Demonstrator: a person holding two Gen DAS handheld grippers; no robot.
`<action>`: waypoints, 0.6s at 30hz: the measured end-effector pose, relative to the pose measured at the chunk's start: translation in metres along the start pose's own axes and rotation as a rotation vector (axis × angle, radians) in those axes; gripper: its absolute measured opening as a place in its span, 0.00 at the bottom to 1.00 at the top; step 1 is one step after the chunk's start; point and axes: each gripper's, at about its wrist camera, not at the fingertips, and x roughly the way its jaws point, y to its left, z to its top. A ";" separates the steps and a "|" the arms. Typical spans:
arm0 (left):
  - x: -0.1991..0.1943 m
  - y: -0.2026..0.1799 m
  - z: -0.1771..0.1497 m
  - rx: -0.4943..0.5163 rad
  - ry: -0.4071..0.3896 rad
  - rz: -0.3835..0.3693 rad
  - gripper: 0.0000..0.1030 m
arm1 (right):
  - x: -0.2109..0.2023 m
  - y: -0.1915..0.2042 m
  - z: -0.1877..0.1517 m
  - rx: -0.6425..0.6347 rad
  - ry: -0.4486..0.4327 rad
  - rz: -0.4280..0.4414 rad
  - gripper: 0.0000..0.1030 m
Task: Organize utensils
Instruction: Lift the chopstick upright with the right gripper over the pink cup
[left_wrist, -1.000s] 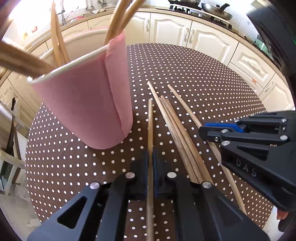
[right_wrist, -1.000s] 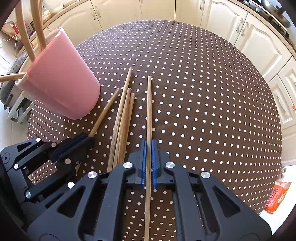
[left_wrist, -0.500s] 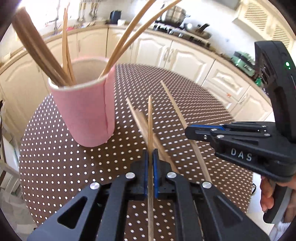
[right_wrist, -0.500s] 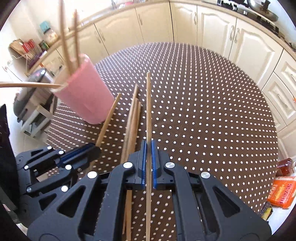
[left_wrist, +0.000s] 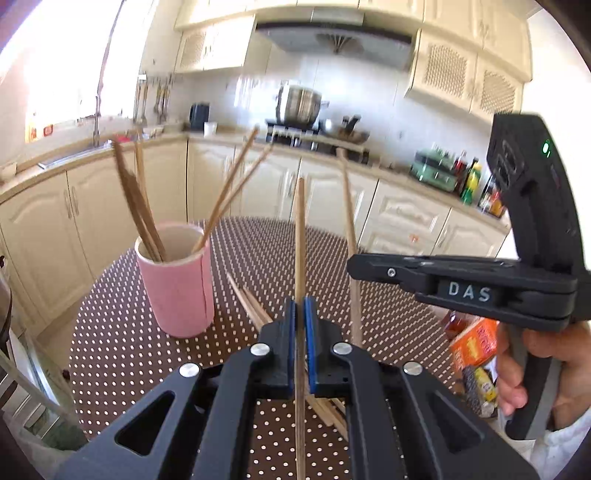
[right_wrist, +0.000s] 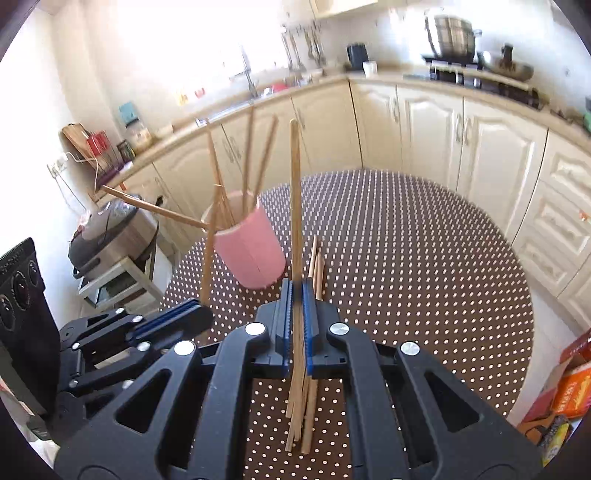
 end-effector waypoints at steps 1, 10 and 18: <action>-0.007 -0.002 0.000 0.001 -0.024 0.000 0.05 | -0.007 0.001 -0.001 0.000 -0.019 0.011 0.06; -0.065 0.005 0.005 -0.009 -0.234 -0.021 0.05 | -0.023 0.043 0.012 -0.045 -0.103 0.043 0.06; -0.092 0.035 0.020 -0.053 -0.360 0.050 0.05 | -0.016 0.069 0.027 -0.076 -0.165 0.053 0.06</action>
